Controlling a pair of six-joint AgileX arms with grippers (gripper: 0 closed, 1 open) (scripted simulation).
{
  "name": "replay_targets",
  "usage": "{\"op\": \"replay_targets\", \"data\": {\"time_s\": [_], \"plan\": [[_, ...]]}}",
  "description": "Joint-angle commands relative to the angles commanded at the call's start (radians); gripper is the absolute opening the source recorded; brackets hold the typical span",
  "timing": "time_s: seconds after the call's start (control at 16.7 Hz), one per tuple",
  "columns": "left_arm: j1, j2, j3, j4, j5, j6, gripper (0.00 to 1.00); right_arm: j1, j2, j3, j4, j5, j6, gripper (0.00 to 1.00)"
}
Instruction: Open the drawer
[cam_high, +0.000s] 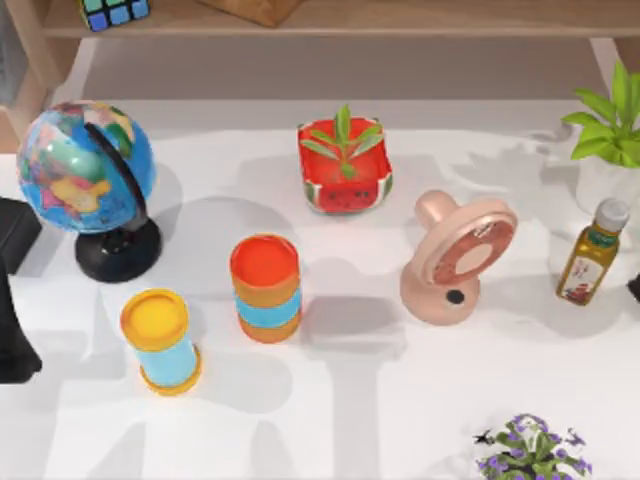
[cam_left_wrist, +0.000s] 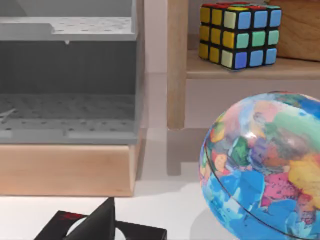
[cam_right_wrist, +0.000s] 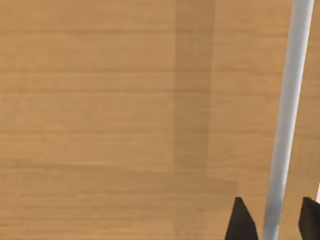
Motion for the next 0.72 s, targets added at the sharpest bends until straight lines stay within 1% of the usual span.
{"op": "replay_targets", "data": {"time_s": [0.36,0.42,0.72], "plan": [[0.000,0.000,0.000,0.000,0.000,0.000,1.00,0.000,0.000,0.000,0.000,0.000,0.000,0.98],[0.000,0.000,0.000,0.000,0.000,0.000,1.00,0.000,0.000,0.000,0.000,0.000,0.000,1.00],[0.000,0.000,0.000,0.000,0.000,0.000,1.00,0.000,0.000,0.000,0.000,0.000,0.000,1.00]]}}
